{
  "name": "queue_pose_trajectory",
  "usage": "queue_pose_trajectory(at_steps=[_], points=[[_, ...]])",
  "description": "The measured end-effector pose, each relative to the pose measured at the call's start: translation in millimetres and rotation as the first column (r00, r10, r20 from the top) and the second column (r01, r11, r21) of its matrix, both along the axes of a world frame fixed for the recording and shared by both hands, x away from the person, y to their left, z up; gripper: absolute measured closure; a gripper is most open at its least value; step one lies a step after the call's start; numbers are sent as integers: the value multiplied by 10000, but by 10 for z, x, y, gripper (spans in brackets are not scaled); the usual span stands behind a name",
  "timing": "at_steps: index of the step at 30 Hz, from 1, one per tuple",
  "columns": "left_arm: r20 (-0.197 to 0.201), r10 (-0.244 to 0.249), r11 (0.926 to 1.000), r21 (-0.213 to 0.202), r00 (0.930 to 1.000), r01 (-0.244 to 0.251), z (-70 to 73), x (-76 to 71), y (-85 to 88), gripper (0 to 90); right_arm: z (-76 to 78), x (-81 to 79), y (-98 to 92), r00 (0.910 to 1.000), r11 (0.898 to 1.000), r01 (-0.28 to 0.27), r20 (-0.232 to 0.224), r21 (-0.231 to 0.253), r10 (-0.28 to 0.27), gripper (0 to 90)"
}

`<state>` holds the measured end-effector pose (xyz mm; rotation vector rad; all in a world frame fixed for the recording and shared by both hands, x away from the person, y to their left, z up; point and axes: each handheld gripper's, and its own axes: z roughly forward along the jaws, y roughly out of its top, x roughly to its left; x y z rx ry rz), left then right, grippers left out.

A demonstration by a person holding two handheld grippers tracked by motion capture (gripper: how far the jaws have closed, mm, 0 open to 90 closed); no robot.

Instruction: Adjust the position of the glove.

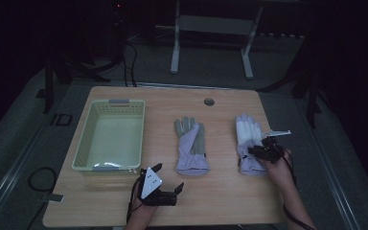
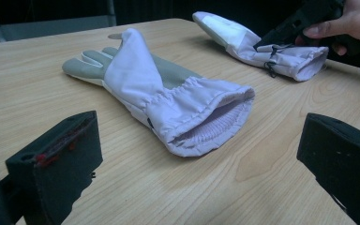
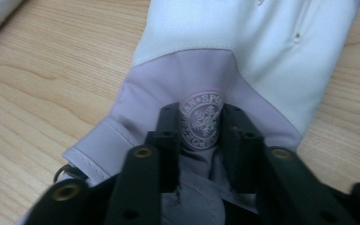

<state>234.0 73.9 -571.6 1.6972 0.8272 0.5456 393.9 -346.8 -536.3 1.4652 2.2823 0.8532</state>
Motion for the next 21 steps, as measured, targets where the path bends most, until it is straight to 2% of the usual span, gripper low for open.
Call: queue_pose_trajectory(at_steps=[4, 8, 12, 17, 21], points=[[-22, 0, 10000, 17, 10000, 0, 0, 2, 4, 3, 11, -38, 21, 9997, 9998, 201, 148, 86, -202, 782], [-28, 12, 10000, 19, 10000, -12, 1, 3, 4, 3, 96, -60, 11, 9992, 9993, 335, 211, 158, -338, 802], [-45, 19, 10000, -8, 10000, -19, 0, 5, 5, 3, 271, -81, -36, 9972, 9980, 584, 462, 254, -595, 805], [-23, 20, 10000, 3, 10000, -20, 0, 2, 2, 4, 558, -106, -64, 9941, 9963, 590, 878, 626, -644, 806], [-21, 23, 10000, 8, 10000, -23, 0, 2, 2, 3, 775, -110, -4, 9928, 9956, 409, 1086, 842, -500, 806]])
